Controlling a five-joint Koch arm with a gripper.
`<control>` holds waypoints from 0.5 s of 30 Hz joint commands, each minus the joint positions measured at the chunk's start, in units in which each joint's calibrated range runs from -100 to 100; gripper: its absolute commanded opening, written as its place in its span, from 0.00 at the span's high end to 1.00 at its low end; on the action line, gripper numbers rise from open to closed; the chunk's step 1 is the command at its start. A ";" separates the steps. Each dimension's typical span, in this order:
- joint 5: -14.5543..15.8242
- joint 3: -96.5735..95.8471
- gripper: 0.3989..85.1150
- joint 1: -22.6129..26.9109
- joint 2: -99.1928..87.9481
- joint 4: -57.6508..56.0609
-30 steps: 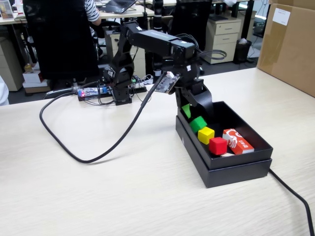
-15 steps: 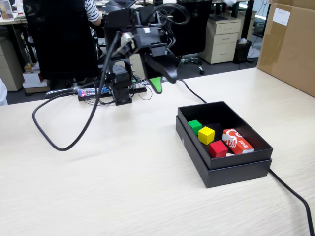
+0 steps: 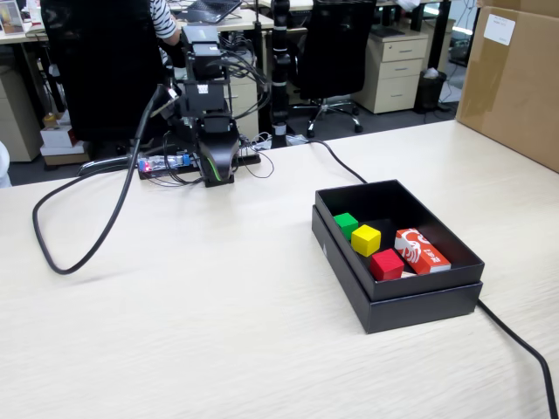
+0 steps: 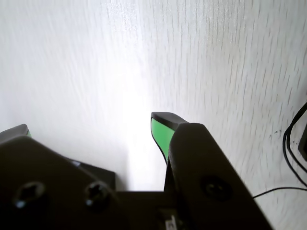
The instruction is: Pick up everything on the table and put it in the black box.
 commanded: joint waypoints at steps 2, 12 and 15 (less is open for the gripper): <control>-0.05 -5.53 0.41 -0.44 -7.14 6.98; -0.39 -18.94 0.39 -0.10 -9.32 18.21; -0.83 -23.20 0.39 0.10 -9.32 22.70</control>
